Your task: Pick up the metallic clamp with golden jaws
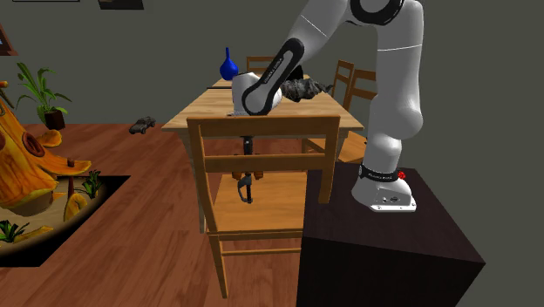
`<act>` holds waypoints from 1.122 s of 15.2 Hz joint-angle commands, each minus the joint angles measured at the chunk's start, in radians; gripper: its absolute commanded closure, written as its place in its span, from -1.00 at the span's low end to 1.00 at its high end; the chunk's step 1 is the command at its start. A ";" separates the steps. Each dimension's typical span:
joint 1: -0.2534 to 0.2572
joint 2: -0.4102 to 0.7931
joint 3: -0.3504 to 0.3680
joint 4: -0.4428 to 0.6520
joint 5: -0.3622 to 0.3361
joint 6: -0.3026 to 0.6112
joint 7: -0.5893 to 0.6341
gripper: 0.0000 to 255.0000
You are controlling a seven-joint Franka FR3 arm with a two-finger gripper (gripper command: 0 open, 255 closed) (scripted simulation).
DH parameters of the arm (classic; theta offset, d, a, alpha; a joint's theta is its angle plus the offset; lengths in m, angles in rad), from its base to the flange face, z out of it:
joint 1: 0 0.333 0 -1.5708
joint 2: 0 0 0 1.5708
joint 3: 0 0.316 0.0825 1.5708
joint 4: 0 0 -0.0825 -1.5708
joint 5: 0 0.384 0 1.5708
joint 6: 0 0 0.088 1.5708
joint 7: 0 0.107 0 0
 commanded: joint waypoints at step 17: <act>-0.002 0.070 0.005 -0.002 0.013 0.074 -0.012 1.00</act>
